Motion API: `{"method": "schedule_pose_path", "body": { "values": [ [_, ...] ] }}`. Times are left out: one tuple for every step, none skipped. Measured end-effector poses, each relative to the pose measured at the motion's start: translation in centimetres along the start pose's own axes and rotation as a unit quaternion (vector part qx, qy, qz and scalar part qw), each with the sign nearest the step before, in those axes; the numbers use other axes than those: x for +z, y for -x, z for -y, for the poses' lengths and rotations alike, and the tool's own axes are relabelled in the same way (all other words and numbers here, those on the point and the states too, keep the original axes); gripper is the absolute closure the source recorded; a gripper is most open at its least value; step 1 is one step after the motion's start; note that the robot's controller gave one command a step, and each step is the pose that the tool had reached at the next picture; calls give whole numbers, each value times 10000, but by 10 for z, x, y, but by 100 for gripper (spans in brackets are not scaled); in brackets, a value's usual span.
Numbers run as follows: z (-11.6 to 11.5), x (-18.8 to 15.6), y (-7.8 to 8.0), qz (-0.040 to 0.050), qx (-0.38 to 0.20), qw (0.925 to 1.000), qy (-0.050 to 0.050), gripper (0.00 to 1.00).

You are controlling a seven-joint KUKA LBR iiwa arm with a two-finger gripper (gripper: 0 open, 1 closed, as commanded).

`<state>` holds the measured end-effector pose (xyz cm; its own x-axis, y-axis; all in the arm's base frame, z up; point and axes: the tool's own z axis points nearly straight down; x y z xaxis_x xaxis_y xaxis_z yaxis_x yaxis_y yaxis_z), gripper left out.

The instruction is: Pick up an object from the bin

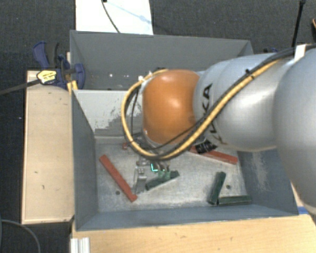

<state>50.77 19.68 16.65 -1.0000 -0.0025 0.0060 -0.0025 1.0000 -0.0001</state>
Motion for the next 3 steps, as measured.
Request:
{"method": "schedule_pose_path", "body": {
  "values": [
    [-34, 99, -29, 30, 568, 9984, 11, 0],
    [-8, 66, -19, 53, 1526, 9883, 15, 0],
    [-17, 67, -30, 19, 1856, 9826, 8, 0]
  ]
}}
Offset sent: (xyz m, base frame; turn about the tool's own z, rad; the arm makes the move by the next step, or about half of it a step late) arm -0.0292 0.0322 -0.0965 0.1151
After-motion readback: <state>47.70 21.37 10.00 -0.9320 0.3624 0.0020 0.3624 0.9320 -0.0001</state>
